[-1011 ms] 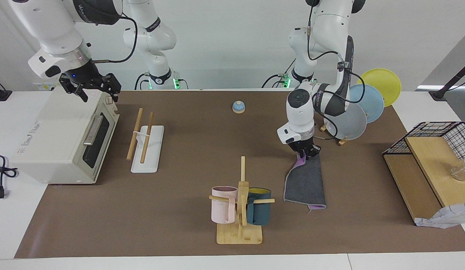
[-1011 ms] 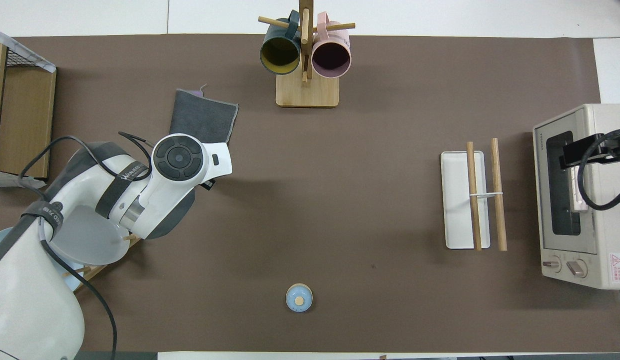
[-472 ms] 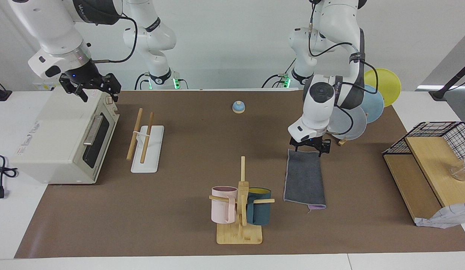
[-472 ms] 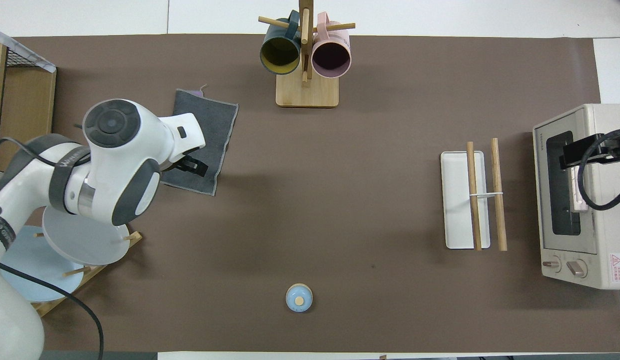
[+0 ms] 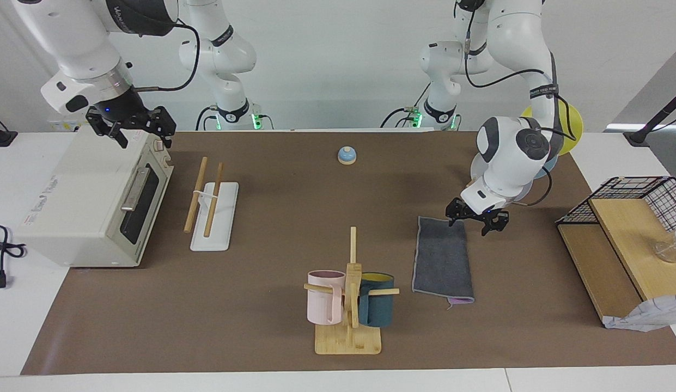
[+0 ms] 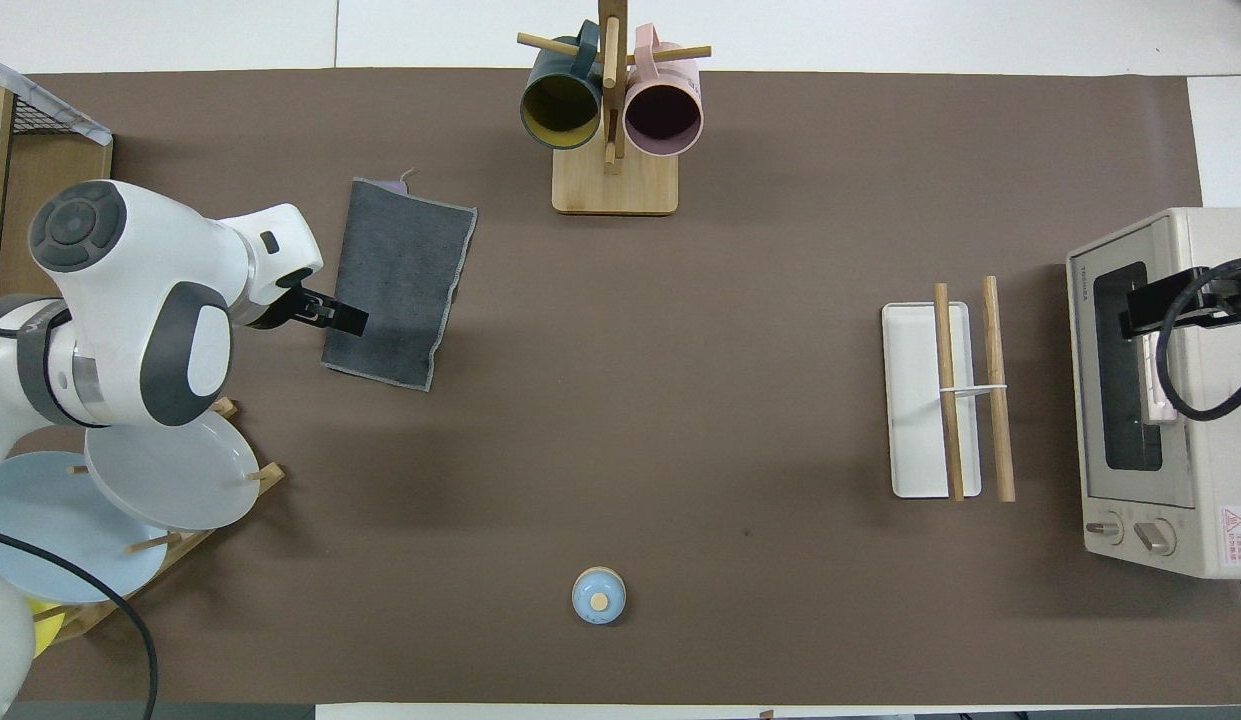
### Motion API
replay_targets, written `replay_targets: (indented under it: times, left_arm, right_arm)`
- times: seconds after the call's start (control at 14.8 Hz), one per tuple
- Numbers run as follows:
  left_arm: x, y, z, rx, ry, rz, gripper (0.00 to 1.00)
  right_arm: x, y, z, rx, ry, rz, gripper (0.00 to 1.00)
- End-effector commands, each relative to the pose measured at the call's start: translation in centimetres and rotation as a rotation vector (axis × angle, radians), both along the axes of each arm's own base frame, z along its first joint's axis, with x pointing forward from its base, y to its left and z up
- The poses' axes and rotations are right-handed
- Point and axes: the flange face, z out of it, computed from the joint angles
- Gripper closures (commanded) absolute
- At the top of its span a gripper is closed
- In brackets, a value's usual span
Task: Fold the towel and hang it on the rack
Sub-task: 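Raise the hanging towel higher with the left gripper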
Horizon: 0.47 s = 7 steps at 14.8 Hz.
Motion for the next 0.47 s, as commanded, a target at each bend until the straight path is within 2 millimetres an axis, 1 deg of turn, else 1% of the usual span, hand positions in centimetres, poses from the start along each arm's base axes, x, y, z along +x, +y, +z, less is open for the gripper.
replay_targets:
  times: [0.0,0.07,0.13,0.27,0.34,0.4]
  left_arm:
    - [0.4,-0.4,-2.5,-0.057,0.003,0.000,0.00]
    - [0.3,-0.4,-2.8,-0.064,0.008,-0.011,0.00]
    - [0.2,-0.4,-3.5,-0.063,0.023,-0.013,0.02]
    - [0.1,-0.3,-3.9,-0.063,0.035,-0.011,0.05]
    - [0.0,-0.3,-3.9,-0.063,0.038,-0.012,0.07]
    - [0.0,-0.3,-3.9,-0.063,0.040,-0.012,0.15]
  right_arm:
    - [-0.7,-0.3,0.2,-0.001,0.007,0.003,0.00]
    - [-0.7,-0.3,0.2,-0.001,0.006,0.003,0.00]
    - [-0.7,-0.3,0.2,0.000,0.006,0.003,0.00]
    - [-0.7,-0.3,0.2,-0.001,0.007,0.003,0.00]
    - [-0.7,-0.3,0.1,-0.001,0.008,0.003,0.00]
    - [-0.7,-0.3,0.2,-0.001,0.007,0.003,0.00]
